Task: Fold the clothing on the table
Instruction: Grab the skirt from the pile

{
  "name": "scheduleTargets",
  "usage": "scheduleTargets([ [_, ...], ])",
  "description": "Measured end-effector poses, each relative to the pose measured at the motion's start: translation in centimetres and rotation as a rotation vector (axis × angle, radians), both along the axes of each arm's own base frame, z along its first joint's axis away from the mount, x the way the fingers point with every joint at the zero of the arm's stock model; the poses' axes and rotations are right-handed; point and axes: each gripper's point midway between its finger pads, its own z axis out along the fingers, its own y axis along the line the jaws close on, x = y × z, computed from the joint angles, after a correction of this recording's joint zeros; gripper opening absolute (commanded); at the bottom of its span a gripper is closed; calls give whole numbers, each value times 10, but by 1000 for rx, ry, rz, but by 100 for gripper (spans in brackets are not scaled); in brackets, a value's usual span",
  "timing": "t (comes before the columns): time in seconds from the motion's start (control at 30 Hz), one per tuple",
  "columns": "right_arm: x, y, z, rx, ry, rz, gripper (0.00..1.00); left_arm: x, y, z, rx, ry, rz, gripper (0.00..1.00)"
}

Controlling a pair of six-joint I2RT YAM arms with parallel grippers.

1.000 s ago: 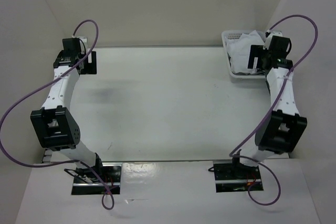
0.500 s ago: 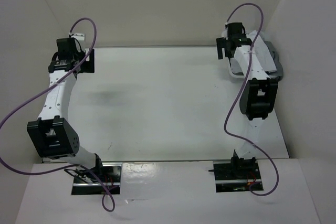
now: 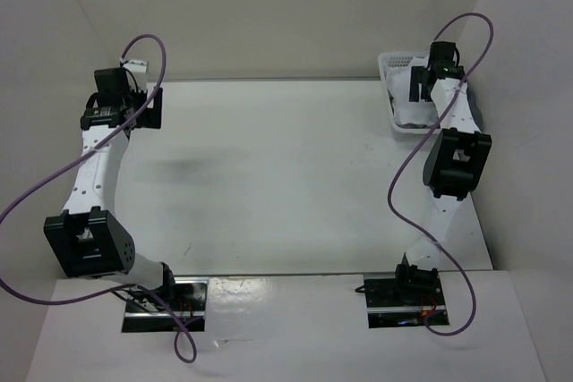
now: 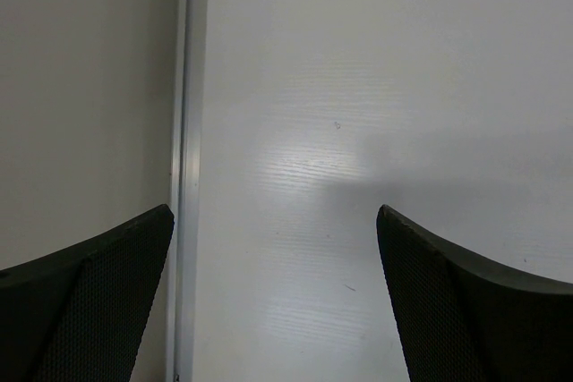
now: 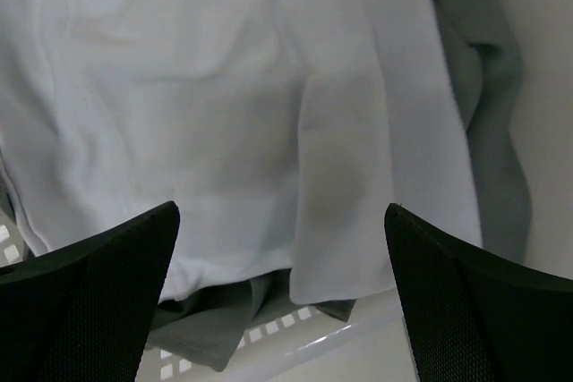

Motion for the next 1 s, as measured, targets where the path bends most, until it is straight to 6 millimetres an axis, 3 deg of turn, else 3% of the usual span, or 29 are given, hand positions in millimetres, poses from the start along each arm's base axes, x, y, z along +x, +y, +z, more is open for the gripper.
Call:
scheduleTargets([
  [0.23, -32, 16, -30, 9, 104, 19, 99, -9, -7, 21, 22, -40, -59, 100],
  [0.43, -57, 23, -19, 7, 72, 27, 99, -16, -3, 34, 44, -68, -47, 100],
  [0.53, -53, 22, -12, -13, 28, 21, 99, -18, 2, 27, 29, -55, -34, 100],
  [0.73, -49, 19, -20, -24, 17, 19, 99, -21, -2, -7, -18, 18, -51, 100],
  [1.0, -27, 13, -35, -41, 26, 14, 99, -7, -6, -28, -53, 51, -84, 100],
])
